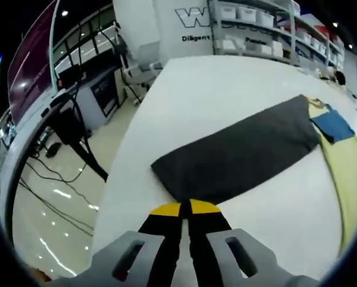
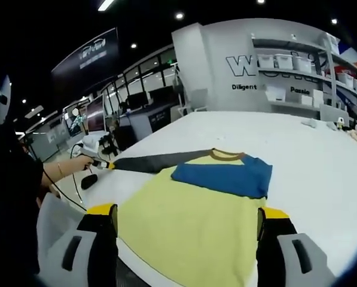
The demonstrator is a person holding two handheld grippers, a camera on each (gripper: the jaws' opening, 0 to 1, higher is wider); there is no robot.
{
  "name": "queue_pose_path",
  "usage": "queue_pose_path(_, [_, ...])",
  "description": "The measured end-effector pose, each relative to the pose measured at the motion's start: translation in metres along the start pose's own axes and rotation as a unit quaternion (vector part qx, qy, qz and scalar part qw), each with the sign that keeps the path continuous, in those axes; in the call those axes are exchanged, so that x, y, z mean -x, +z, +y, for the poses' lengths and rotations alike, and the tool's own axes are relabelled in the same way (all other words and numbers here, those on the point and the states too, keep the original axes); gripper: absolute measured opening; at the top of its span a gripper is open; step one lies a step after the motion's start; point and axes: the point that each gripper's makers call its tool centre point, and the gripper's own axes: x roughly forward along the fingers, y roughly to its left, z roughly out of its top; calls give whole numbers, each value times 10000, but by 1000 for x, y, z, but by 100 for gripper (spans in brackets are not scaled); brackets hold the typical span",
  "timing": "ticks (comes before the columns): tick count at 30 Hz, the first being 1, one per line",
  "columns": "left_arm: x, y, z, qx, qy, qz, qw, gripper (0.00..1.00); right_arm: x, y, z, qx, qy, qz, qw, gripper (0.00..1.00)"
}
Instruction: Fold the garment on the visible template until the final outline fits inside the template.
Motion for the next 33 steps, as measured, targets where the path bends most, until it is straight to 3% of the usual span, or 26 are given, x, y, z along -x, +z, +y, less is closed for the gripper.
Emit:
queue_pose_path(6, [0,-1,6,65,139,96,9998,10,2,-6,-1,128,-53,150,9998,99])
queue_pose_path(8, [1,1,9,68,202,151,9997,17,2,-7,-2,160,-72,197,9997,99])
queue_pose_path(10, [4,2,9,286,175,187,9993,27,2,-7,-2,178,-81,212,9996,99])
queue_pose_path(12, [7,6,6,496,77,116,9987,30,3,-7,-1,203,-65,226,9995,99])
queue_pose_path(18, [4,-4,3,738,35,308,9968,27,2,-6,-1,140,-58,173,9997,99])
queue_pose_path(21, [1,-6,2,725,46,337,9968,19,3,-7,-3,140,-77,199,9997,99])
queue_pose_path(23, [0,-5,-2,778,-12,290,9965,12,3,-7,-4,157,-96,226,9996,99])
queue_pose_path(33, [0,-1,-1,781,53,285,9965,6,6,-13,-8,183,-170,310,9992,99])
